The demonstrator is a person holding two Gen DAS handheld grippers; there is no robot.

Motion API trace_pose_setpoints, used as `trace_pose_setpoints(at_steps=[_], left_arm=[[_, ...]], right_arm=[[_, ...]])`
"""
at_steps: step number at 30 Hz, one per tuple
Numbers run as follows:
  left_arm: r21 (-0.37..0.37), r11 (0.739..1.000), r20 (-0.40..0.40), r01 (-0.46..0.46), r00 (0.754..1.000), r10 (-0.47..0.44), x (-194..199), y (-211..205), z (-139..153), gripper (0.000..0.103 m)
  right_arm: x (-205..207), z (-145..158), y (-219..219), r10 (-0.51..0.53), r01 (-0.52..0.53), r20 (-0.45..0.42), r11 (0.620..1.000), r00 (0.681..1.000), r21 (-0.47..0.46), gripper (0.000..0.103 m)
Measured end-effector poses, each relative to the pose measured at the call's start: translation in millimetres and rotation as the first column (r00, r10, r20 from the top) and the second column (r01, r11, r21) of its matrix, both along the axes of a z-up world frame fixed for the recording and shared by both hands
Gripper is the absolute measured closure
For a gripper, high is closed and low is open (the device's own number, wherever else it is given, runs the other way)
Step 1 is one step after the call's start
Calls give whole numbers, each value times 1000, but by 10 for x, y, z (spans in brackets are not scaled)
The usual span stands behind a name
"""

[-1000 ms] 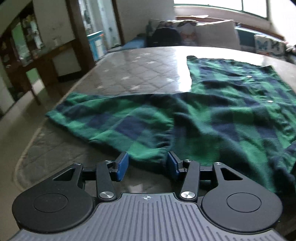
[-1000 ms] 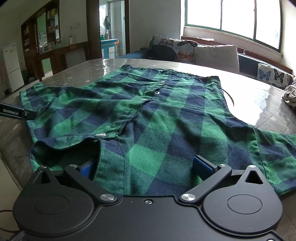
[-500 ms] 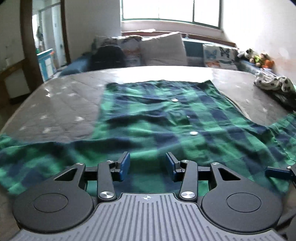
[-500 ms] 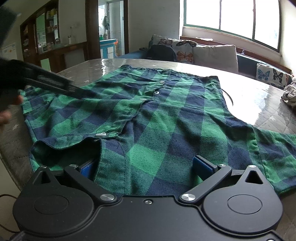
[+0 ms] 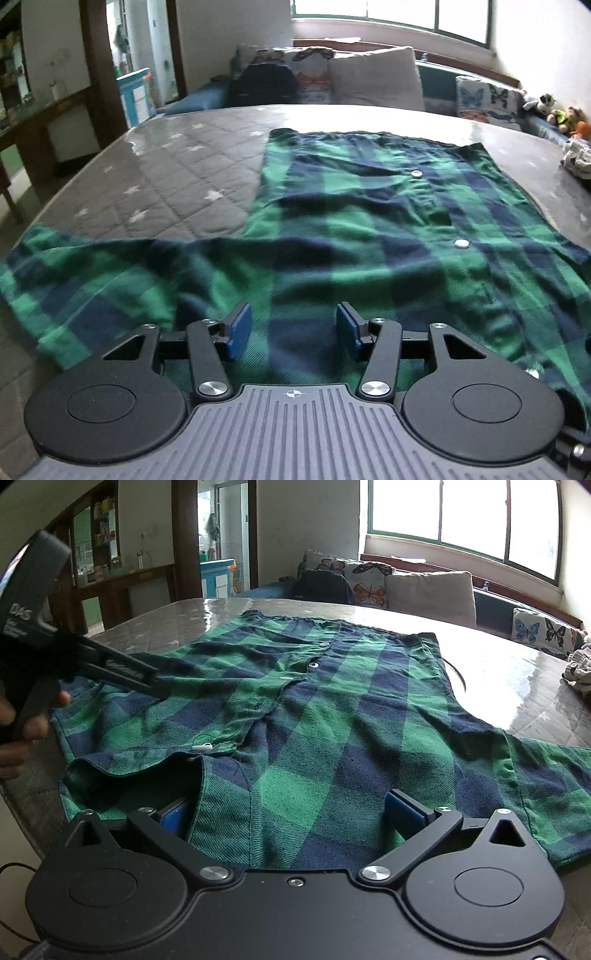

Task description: Fold clothes

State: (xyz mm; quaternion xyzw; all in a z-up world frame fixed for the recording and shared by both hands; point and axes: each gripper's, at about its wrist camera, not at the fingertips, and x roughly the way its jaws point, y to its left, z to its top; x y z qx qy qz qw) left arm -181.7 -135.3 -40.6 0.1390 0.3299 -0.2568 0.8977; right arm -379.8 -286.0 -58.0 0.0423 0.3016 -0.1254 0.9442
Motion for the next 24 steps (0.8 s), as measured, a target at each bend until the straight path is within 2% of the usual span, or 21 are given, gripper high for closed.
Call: trace_pose_setpoints(at_steps=[5, 12, 24], left_arm=[[-8, 1000, 11, 7, 1000, -7, -187, 65, 95, 34], [-52, 998, 30, 33, 999, -31, -577, 112, 256, 24], [-77, 994, 34, 72, 997, -70, -1038, 132, 331, 20]], right_arm=[[-35, 51, 5, 1, -2, 19, 999, 1000, 36, 0], [-129, 207, 63, -45, 45, 62, 999, 997, 10, 0], [-374, 317, 44, -127, 128, 92, 992, 988, 1, 0]])
